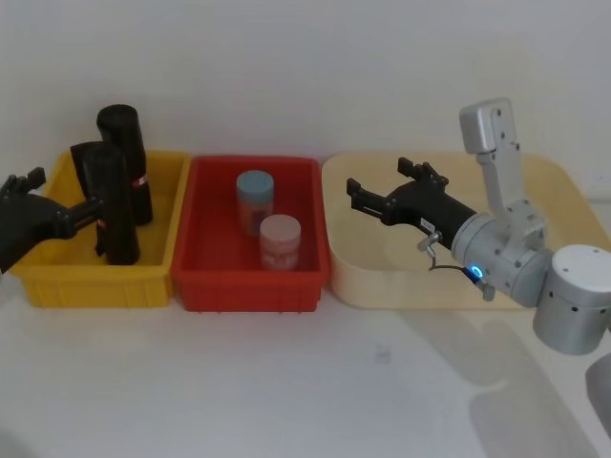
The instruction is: Pick up the garbage bag with the one hand and transfer it to the other hand.
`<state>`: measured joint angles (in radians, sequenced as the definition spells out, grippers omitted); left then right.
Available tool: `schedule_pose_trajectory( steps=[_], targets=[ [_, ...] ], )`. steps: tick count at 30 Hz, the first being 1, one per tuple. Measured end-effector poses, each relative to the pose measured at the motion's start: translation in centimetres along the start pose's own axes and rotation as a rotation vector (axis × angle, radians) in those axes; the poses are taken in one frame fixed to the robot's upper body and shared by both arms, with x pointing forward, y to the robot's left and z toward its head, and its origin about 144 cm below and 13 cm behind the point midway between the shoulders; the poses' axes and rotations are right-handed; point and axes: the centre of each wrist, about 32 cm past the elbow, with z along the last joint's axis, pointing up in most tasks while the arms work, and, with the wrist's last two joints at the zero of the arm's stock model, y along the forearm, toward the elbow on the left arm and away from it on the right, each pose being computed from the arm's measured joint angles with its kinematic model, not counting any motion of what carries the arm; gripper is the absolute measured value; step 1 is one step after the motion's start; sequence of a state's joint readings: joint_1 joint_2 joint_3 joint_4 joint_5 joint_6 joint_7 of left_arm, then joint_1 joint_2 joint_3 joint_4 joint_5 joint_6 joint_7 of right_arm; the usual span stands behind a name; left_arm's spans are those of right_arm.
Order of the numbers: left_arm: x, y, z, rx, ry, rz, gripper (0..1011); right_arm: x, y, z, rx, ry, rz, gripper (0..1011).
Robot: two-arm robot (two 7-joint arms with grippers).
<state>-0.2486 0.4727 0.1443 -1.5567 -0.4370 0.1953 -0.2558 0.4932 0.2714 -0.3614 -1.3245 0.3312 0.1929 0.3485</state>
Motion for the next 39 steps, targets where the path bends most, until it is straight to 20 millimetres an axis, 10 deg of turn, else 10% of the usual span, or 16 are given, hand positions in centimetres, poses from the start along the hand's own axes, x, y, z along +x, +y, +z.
schedule_pose_trajectory(
  steps=[39],
  targets=[
    [-0.8, -5.4, -2.2, -0.022, -0.006, -0.007, 1001, 1.7, 0.7, -0.9, 0.042, -0.057, -0.083, 1000]
  ],
)
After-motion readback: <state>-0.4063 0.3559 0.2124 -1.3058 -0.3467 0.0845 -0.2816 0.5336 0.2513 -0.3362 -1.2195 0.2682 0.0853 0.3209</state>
